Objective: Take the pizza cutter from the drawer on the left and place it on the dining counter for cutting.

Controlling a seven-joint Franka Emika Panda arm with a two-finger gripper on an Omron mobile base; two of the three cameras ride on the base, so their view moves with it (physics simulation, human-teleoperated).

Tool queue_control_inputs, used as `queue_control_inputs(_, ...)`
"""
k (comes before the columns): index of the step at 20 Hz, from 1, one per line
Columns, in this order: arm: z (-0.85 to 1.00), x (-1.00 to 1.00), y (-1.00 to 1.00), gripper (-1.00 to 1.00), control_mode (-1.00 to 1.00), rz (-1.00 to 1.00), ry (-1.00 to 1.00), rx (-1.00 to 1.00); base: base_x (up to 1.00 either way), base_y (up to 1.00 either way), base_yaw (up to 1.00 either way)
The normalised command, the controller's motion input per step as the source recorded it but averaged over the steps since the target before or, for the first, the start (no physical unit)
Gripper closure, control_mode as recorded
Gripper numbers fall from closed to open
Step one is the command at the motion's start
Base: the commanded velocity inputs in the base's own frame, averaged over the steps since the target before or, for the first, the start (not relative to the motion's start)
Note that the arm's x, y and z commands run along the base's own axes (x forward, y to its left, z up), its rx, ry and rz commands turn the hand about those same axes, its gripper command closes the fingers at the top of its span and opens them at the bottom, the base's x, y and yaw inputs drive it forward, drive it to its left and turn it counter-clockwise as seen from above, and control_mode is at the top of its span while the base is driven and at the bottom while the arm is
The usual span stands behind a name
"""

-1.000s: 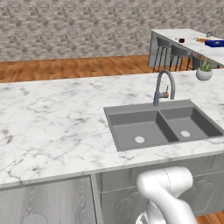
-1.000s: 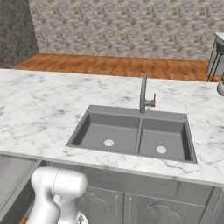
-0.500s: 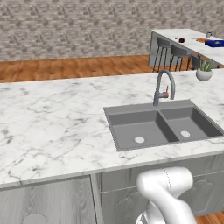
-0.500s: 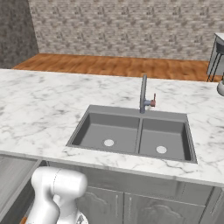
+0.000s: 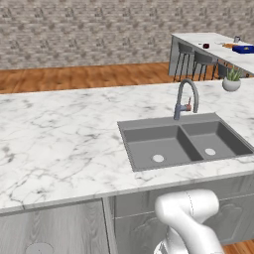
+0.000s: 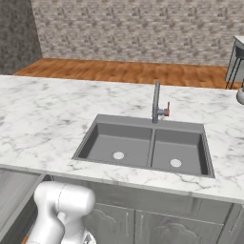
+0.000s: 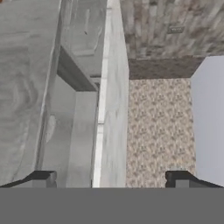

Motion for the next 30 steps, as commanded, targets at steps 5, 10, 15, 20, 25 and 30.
queue_control_inputs(5, 0.76, 0.43, -0.16, -1.0, -1.0, -0.04, 0.13, 0.05, 0.0, 0.0, 0.0)
queue_control_inputs(10, 0.72, 0.43, -0.24, -1.0, -1.0, -0.03, 0.14, 0.1, 0.0, 0.0, 0.0)
queue_control_inputs(15, 0.58, 0.48, -0.13, -1.0, -1.0, -0.05, 0.16, 0.1, 0.0, 0.0, 0.0)
queue_control_inputs(20, 0.37, 0.54, -0.04, -1.0, -1.0, -0.07, 0.2, 0.11, 0.0, 0.0, 0.0)
queue_control_inputs(25, 0.06, 0.5, 0.0, -1.0, -1.0, -0.07, 0.21, 0.1, 0.0, 0.0, 0.0)
queue_control_inputs(30, 0.01, 0.53, 0.0, -1.0, -1.0, -0.07, 0.19, 0.07, 0.0, 0.0, 0.0)
